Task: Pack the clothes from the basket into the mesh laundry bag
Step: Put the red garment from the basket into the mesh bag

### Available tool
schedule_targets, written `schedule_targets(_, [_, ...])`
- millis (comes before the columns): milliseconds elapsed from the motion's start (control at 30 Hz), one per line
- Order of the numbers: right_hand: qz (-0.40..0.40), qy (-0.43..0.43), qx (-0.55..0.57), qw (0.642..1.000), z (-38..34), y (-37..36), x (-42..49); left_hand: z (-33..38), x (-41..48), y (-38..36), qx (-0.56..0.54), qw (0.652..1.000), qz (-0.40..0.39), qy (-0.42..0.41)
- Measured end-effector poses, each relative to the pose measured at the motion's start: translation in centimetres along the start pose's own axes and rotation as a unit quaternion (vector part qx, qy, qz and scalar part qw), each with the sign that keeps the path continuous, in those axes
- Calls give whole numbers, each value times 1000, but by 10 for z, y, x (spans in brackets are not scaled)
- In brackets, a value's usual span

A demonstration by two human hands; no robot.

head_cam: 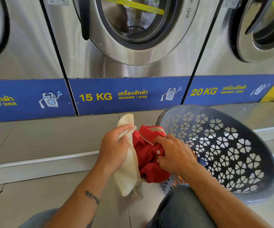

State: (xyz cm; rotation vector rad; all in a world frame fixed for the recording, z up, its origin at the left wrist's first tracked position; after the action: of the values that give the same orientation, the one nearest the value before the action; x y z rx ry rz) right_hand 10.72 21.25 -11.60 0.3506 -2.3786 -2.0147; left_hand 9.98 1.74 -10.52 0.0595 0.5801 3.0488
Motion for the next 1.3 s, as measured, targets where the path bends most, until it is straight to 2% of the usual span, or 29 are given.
schedule_targets(67, [60, 14, -28, 998, -12, 11, -2, 2, 0, -1, 1, 1000, -2, -8])
schedule_targets(167, [99, 93, 67, 989, -34, 17, -8, 10, -2, 0, -12, 999, -12, -28])
schedule_targets(233, [50, 135, 196, 970, -46, 10, -5, 15, -5, 1, -34, 998, -21, -38])
schedule_targets(300, [-49, 133, 323, 936, -50, -4, 3, 17, -6, 6, -37, 998, -22, -45])
schedule_targets(367, [-151, 129, 387, 900, -52, -19, 11, 17, -8, 10, -32, 998, -31, -44])
schedule_targets(433, [-217, 142, 354, 899, -59, -31, 14, 21, -12, 12, -54, 996, -49, -42])
schedule_targets(500, [-270, 163, 259, 913, -67, -43, 13, 27, -19, 14, -87, 994, -58, -44])
schedule_targets(600, [-332, 153, 133, 921, -67, -55, 13, 28, -22, 27, -119, 992, -25, -35])
schedule_targets(700, [-274, 152, 115, 943, -60, -51, 20, 21, -20, 40, -121, 992, 22, -16])
schedule_targets(767, [-153, 155, 113, 969, -56, -40, 25, 18, -19, 44, -92, 995, 43, -19])
schedule_targets(833, [-55, 147, 137, 978, -52, -29, 25, 19, -20, 44, -83, 995, 49, -33])
schedule_targets(867, [-57, 139, 149, 977, -49, -29, 25, 20, -21, 42, -81, 995, 49, -39])
schedule_targets(1000, [-212, 131, 83, 965, -50, -50, 23, 27, -22, 33, -79, 994, 59, -53])
schedule_targets(1067, [-255, 127, 54, 957, -50, -57, 23, 27, -21, 30, -70, 993, 67, -61])
schedule_targets(1167, [-222, 129, 77, 963, -47, -44, 22, 20, -16, 25, -40, 995, 76, -57])
schedule_targets(1300, [-129, 133, 227, 956, -30, -15, 12, 7, -7, 8, 19, 998, 48, -30])
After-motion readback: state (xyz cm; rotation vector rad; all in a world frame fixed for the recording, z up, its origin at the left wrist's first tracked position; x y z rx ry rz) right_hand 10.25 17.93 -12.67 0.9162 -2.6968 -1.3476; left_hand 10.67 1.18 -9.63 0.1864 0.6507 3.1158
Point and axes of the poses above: each hand's wrist, its own x-axis towards the middle knuckle, its own y-axis out of the back of the hand, z = x × y, the point moved 4 cm from there along x, towards the middle knuckle, and after that the axes turned 8 degrees about -z, right-handed, at the moved point
